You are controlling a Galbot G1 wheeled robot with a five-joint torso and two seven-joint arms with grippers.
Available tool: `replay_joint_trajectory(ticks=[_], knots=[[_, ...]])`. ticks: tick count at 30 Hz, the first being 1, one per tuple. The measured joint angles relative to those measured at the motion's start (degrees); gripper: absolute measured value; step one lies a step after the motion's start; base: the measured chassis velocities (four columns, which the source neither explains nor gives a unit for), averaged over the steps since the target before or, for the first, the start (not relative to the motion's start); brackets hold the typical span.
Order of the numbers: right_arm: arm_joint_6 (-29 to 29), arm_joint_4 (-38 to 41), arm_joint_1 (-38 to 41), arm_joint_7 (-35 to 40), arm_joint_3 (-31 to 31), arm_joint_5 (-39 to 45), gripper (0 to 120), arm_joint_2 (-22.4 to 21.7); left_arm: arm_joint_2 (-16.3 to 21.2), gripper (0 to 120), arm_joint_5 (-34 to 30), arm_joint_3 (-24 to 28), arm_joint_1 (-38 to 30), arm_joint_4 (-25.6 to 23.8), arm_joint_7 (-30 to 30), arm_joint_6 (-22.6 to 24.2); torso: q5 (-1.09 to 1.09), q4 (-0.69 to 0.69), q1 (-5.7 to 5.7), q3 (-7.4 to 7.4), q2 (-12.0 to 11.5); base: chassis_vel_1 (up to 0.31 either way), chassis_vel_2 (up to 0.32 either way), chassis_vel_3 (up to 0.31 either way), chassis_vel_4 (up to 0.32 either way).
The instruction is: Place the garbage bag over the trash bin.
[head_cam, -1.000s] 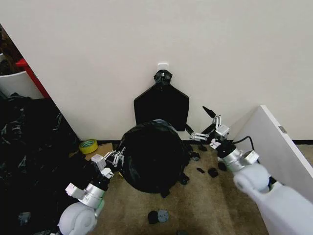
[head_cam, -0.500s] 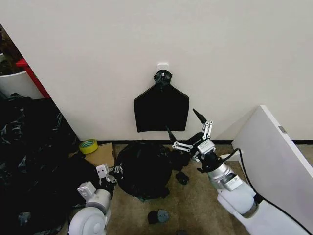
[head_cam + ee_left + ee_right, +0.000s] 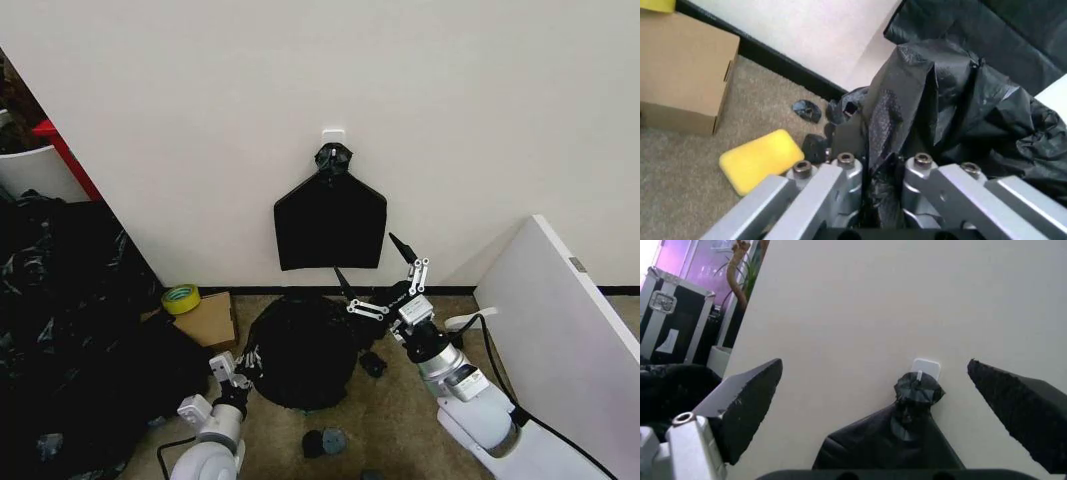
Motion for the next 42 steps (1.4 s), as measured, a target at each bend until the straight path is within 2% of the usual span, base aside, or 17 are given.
replay_joint_trajectory(ticks=[4, 8, 9, 13, 15, 17, 19, 21, 25, 29, 33, 35, 39, 40, 42], knots=[[0.0, 0.0, -0.1, -0.1, 0.0, 0.1, 100, -0.2, 0.0, 25, 0.2, -0.1, 0.4, -0.3, -0.9, 0.2, -0.01, -0.01, 0.00, 0.00, 0.0, 0.000, 0.000, 0.000, 0.000], [0.2, 0.0, -0.3, -0.3, 0.2, 0.3, 100, -0.1, 1.7, 39, 2.3, -1.0, 3.2, -2.5, -3.6, 1.8, -0.01, 0.00, 0.00, 0.00, 0.0, 0.000, 0.000, 0.000, 0.000], [0.2, 0.0, -0.3, -0.3, 0.2, 0.3, 100, -0.1, 1.7, 39, 2.3, -1.0, 3.2, -2.5, -3.6, 1.8, -0.01, 0.00, 0.00, 0.00, 0.0, 0.000, 0.000, 0.000, 0.000], [0.4, -0.4, -0.8, -0.4, 0.4, 0.3, 100, 0.6, 2.7, 59, 4.3, -1.9, 6.2, -5.4, -6.2, 2.1, 0.00, 0.00, 0.00, 0.00, 0.0, 0.000, 0.000, 0.000, 0.000], [0.4, -0.4, -0.9, -0.5, 0.4, 0.3, 100, 0.7, 2.9, 61, 4.9, -2.0, 6.7, -6.0, -6.8, 2.1, 0.00, 0.00, 0.00, 0.00, 0.0, 0.000, 0.000, 0.000, 0.000], [0.4, -0.5, -1.3, -0.5, 0.6, 0.3, 100, 0.8, 3.6, 71, 6.4, -2.2, 7.8, -7.8, -8.2, 2.4, 0.00, 0.00, 0.00, 0.00, 0.0, 0.000, 0.000, 0.000, 0.000], [0.4, -0.5, -1.6, -0.5, 0.9, 0.4, 100, 0.9, 4.4, 81, 7.7, -2.3, 8.6, -8.9, -9.2, 2.4, -0.01, 0.00, 0.00, 0.00, 0.0, 0.000, 0.000, 0.000, 0.000], [0.4, -0.5, -1.8, -0.5, 1.1, 0.4, 100, 0.9, 4.8, 84, 8.3, -2.3, 8.9, -9.3, -9.5, 1.9, -0.01, 0.00, 0.00, 0.00, 0.0, 0.000, 0.000, 0.000, 0.000], [0.4, 0.2, -3.0, -0.5, 1.8, 0.9, 100, 1.1, 6.0, 98, 9.5, -2.9, 10.4, -11.4, -9.8, 1.2, 0.00, 0.00, 0.00, 0.00, 0.0, 0.000, 0.000, 0.000, 0.000], [0.4, 0.8, -4.0, -0.4, 2.6, 1.3, 100, 1.3, 6.3, 100, 11.7, -3.4, 11.1, -13.0, -9.8, 1.9, -0.01, 0.00, 0.00, 0.00, 0.0, 0.000, 0.000, 0.000, 0.000], [-1.9, 2.0, -5.6, 0.6, 4.0, 3.0, 100, 2.0, 5.9, 100, 11.4, -3.6, 11.0, -17.3, -10.3, 2.4, 0.00, 0.00, 0.00, 0.00, 0.0, 0.000, 0.000, 0.000, 0.000], [-4.5, 3.0, -6.3, 1.8, 5.1, 4.8, 100, 2.4, 4.7, 100, 12.1, -4.0, 10.2, -20.2, -9.0, 0.6, 0.00, -0.01, 0.00, 0.00, 0.0, 0.000, 0.000, 0.000, 0.000], [-7.7, 4.2, -7.6, 1.5, 7.6, 7.2, 100, 2.8, 2.6, 100, 15.1, -4.7, 9.2, -22.1, -5.9, -1.9, 0.04, 0.01, 0.00, 0.00, 0.0, 0.000, 0.000, 0.000, 0.000], [-10.5, 5.2, -8.7, 0.6, 9.9, 7.8, 100, 2.9, 0.4, 100, 18.1, -5.3, 8.4, -22.4, -1.7, -4.8, 0.01, 0.00, 0.00, 0.00, 0.0, 0.000, 0.000, 0.000, 0.000], [-19.3, 6.8, -10.2, 2.9, 15.0, 6.2, 100, 4.2, -5.4, 100, 28.8, -7.2, 7.6, -21.7, 5.5, -11.0, 0.02, -0.02, 0.00, 0.00, 0.0, 0.000, 0.000, 0.000, 0.000]])
